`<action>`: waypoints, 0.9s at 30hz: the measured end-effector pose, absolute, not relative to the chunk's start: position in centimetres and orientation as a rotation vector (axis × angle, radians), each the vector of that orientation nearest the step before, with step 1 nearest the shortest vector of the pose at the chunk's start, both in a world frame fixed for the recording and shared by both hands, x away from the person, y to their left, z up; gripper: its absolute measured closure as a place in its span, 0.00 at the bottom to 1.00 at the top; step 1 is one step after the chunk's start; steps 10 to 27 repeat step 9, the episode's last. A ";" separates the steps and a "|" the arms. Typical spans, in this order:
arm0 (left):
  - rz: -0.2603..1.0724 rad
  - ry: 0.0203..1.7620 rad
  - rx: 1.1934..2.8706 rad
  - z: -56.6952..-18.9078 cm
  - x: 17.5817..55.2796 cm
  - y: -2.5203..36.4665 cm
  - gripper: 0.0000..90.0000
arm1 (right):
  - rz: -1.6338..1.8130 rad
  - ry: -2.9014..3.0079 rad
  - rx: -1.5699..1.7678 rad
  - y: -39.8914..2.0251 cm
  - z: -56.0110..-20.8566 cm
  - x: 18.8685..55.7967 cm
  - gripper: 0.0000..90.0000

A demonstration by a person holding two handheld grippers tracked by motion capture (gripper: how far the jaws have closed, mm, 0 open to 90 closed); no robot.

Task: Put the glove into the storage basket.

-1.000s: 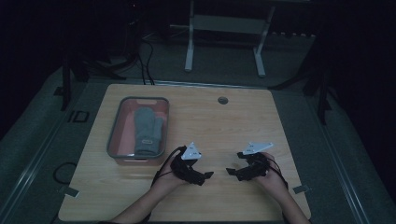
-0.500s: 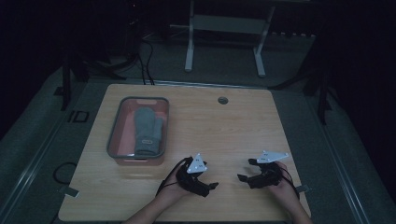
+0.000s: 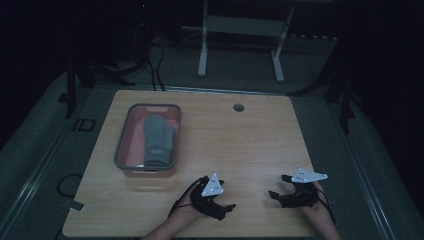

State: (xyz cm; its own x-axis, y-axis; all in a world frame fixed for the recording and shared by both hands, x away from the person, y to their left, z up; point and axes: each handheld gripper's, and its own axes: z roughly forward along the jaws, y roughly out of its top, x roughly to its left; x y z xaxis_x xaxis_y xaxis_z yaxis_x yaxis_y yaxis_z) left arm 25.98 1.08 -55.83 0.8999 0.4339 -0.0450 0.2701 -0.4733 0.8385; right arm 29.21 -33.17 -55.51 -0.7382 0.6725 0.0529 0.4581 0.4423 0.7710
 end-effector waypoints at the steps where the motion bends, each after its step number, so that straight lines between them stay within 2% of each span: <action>1: 0.213 0.503 2.091 -55.9 25.9 1.1 0.16 | 1.185 2.429 0.988 -33.4 -55.6 29.1 0.15; 27: 0.215 0.510 2.086 -56.2 25.7 1.3 0.16 | 1.199 2.401 1.020 -34.0 -55.8 29.2 0.16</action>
